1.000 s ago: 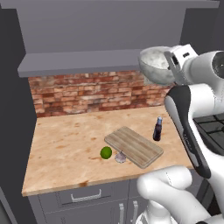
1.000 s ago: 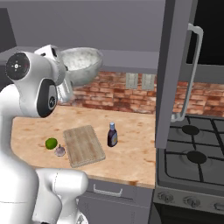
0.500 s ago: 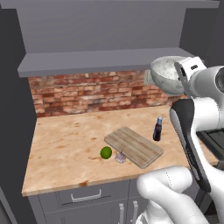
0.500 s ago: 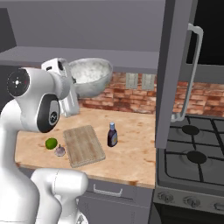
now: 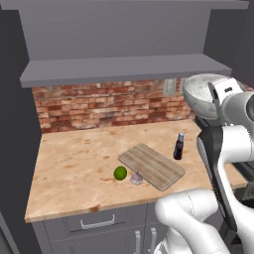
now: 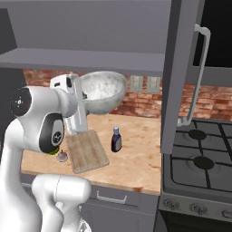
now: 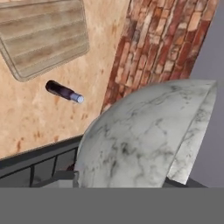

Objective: Open the cabinet. Place the bowl and condiment on the counter. Then place the lime and garlic on the cutting board.

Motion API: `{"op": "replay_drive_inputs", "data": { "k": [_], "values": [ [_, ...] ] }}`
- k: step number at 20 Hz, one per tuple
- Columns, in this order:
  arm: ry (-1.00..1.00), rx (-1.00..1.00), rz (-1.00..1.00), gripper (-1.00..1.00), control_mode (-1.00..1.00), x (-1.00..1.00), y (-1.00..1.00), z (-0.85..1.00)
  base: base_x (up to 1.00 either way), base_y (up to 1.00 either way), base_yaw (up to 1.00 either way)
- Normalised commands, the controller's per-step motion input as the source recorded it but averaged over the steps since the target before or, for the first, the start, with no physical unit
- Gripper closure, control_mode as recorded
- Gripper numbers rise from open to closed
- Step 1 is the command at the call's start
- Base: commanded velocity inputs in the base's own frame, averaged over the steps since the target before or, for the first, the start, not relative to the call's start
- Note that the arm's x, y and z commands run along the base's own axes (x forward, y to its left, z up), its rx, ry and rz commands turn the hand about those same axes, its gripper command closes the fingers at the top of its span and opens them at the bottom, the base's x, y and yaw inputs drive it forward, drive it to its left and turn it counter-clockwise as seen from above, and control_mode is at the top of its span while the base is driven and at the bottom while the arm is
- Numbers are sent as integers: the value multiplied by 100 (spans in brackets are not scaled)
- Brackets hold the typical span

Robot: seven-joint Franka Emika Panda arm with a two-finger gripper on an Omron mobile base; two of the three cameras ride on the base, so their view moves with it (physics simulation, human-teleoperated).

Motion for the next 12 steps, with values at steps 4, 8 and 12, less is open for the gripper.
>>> {"op": "replay_drive_inputs", "data": {
  "k": [4,8,12],
  "values": [
    [4,5,-7,100,-100,-18,-19,-20,0,0,0],
    [6,6,-5,100,-100,-11,-14,-18,0,0,0],
    [7,7,-3,100,-100,-1,-16,-18,0,0,0]
  ]
}}
